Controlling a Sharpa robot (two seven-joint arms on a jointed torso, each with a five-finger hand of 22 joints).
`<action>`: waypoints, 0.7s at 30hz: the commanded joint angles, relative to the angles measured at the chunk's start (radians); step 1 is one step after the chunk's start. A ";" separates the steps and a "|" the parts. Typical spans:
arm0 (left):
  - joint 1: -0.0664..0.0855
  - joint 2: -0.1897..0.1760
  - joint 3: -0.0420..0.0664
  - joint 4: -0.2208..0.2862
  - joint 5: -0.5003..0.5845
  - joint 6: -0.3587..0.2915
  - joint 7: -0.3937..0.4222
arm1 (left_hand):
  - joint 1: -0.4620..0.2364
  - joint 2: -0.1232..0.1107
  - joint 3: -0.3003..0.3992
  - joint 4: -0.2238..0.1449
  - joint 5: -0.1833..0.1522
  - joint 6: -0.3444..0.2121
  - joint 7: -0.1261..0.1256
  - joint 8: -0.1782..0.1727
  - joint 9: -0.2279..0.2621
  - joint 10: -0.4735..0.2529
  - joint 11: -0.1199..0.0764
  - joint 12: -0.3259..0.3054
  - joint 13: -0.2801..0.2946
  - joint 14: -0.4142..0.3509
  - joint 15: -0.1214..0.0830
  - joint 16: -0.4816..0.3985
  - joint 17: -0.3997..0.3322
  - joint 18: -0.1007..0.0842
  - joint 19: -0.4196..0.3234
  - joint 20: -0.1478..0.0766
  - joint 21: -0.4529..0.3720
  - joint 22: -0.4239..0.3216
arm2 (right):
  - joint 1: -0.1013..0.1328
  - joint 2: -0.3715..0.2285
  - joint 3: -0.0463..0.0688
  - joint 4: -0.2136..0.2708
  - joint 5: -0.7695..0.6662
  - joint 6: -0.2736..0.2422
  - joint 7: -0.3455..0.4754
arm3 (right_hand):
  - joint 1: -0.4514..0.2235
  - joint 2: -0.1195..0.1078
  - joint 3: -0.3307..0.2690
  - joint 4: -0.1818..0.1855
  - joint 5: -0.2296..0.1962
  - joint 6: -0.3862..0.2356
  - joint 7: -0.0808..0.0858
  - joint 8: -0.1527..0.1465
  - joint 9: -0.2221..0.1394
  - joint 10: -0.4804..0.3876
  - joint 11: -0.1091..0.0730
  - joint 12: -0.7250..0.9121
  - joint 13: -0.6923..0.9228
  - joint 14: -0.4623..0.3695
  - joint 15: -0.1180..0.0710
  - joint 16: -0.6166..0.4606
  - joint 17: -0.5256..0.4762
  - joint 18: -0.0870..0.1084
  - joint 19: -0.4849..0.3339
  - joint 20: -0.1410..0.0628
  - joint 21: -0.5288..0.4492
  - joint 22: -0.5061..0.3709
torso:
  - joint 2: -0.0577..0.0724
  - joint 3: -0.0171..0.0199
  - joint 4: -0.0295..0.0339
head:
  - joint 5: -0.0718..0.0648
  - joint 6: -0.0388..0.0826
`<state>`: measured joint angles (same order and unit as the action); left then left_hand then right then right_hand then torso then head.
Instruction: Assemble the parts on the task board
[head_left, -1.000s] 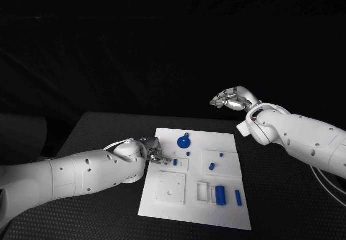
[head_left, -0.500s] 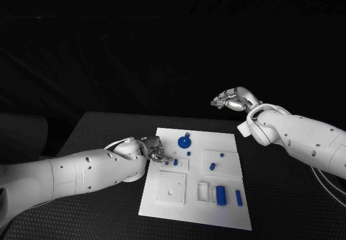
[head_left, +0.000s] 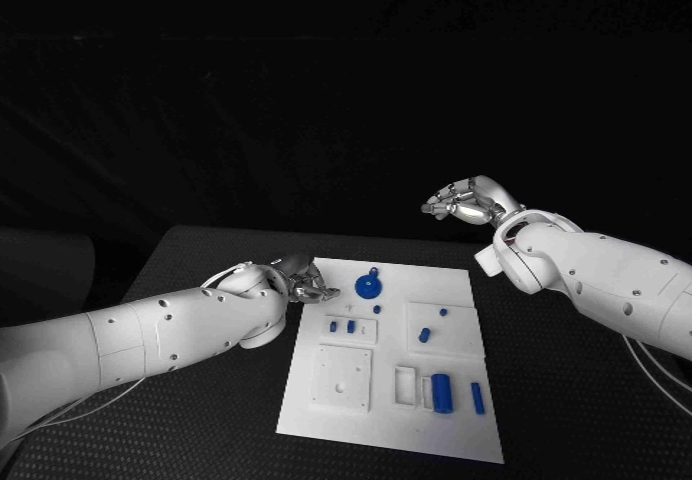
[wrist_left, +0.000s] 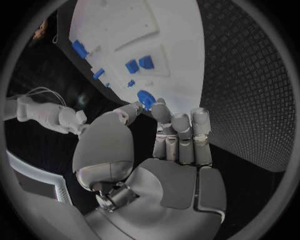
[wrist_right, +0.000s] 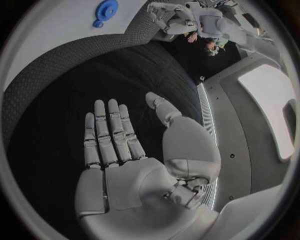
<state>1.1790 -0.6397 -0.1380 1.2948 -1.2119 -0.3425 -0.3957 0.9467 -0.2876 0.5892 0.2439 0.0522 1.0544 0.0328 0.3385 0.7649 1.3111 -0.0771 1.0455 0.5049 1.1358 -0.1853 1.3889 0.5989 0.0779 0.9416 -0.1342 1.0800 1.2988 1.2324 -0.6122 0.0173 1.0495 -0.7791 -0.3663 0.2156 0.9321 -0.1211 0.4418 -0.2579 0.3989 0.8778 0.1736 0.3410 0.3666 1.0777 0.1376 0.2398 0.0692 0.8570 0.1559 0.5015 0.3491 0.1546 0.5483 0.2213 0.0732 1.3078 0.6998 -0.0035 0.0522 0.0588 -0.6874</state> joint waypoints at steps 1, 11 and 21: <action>0.002 -0.015 0.009 0.006 0.174 -0.045 0.090 | 0.025 0.005 0.008 0.006 -0.002 -0.013 0.009 -0.010 -0.008 -0.014 0.006 -0.010 -0.004 -0.008 0.010 -0.012 -0.006 -0.003 -0.012 -0.124 -0.009 -0.002 | 0.000 -0.002 0.001 0.002 0.000 0.008 0.008 | -0.009 -0.004 0.001 0.008 0.007 -0.001 0.004 -0.005 -0.002 0.004 0.003 -0.004 0.000 -0.003 0.003 -0.005 -0.001 0.019 -0.004 0.004 -0.006 0.018 | -0.001 0.0001 0.0001 | -0.003 0.000; 0.006 -0.042 0.010 0.019 0.264 0.105 0.127 | 0.104 0.035 -0.014 -0.016 -0.002 -0.052 0.030 -0.045 -0.040 -0.045 0.028 -0.038 -0.013 -0.033 0.031 -0.040 -0.027 -0.017 -0.045 -0.110 -0.030 -0.005 | 0.000 -0.009 0.001 0.010 0.000 0.007 0.006 | -0.009 -0.002 0.001 0.009 0.007 -0.002 0.004 -0.005 -0.002 0.004 0.003 -0.005 0.000 -0.002 0.003 -0.005 -0.001 0.019 -0.004 0.004 -0.006 0.018 | 0.000 0.0003 0.0006 | -0.005 0.001; 0.005 -0.070 0.002 0.065 0.229 0.223 0.155 | 0.213 0.082 -0.038 -0.127 0.006 -0.055 0.039 -0.065 -0.069 -0.065 0.037 -0.075 -0.029 -0.058 0.043 -0.067 -0.045 -0.026 -0.075 -0.098 -0.056 -0.009 | -0.002 -0.017 0.000 0.014 0.000 0.007 0.006 | -0.007 -0.002 0.002 0.009 0.007 -0.002 0.004 -0.005 -0.002 0.004 0.003 -0.005 0.000 -0.002 0.003 -0.005 -0.001 0.019 -0.004 0.004 -0.006 0.018 | 0.000 -0.0018 0.0008 | -0.007 0.002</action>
<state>1.1837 -0.7089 -0.1365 1.3528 -0.9769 -0.1943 -0.2789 1.1547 -0.2049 0.5506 0.1188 0.0579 0.9928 0.0725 0.2782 0.6959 1.2535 -0.0381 0.9728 0.4765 1.0837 -0.1439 1.3251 0.5545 0.0618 0.8697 -0.1124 1.0264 1.2907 1.2315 -0.6284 0.0173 1.0616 -0.7788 -0.3665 0.2155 0.9321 -0.1211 0.4447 -0.2551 0.4029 0.8778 0.1736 0.3413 0.3667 1.0777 0.1376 0.2398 0.0692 0.8570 0.1559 0.5015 0.3493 0.1546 0.5483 0.2212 0.0732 1.3077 0.6993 -0.0035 0.0527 0.0521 -0.6856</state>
